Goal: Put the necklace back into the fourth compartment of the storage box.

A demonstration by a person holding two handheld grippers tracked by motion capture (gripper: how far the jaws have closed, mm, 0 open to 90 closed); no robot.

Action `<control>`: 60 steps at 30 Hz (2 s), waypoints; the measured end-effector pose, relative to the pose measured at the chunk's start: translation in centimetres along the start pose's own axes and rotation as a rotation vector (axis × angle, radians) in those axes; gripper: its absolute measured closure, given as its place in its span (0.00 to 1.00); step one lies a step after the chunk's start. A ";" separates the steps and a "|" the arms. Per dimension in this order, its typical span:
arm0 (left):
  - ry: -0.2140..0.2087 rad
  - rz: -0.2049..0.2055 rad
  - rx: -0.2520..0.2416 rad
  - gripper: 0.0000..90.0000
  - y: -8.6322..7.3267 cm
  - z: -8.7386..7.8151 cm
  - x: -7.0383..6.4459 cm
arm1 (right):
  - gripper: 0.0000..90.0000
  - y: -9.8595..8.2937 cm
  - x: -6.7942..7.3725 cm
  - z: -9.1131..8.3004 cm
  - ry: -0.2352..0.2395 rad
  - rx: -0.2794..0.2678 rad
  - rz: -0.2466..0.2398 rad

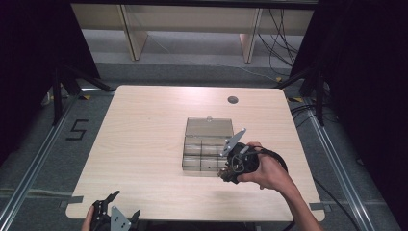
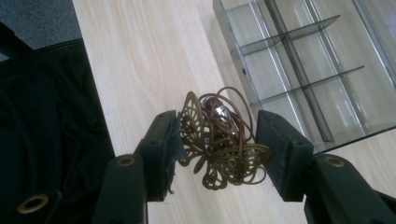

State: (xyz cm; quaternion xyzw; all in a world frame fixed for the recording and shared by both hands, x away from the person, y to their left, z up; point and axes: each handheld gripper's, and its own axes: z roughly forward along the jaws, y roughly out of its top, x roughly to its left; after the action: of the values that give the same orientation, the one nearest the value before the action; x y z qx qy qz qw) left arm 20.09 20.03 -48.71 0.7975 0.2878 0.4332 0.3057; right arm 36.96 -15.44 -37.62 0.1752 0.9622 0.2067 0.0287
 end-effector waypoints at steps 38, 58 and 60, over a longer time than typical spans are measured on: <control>-0.015 0.011 0.004 0.17 0.0 -0.2 0.2 | 0.56 8.5 -1.9 2.2 0.002 0.020 0.002; -0.015 0.020 0.009 0.17 0.0 -0.2 0.3 | 0.56 10.4 -3.7 6.8 0.017 0.053 0.054; -0.016 0.030 0.012 0.17 0.1 -0.2 0.3 | 0.56 10.5 -4.0 7.6 0.008 0.071 0.042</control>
State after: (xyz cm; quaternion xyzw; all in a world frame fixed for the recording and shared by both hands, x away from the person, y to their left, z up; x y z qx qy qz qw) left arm 20.05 20.28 -48.38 0.8071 0.2758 0.4297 0.2966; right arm 45.10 -4.91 -40.32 0.1956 0.9651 0.1735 0.0144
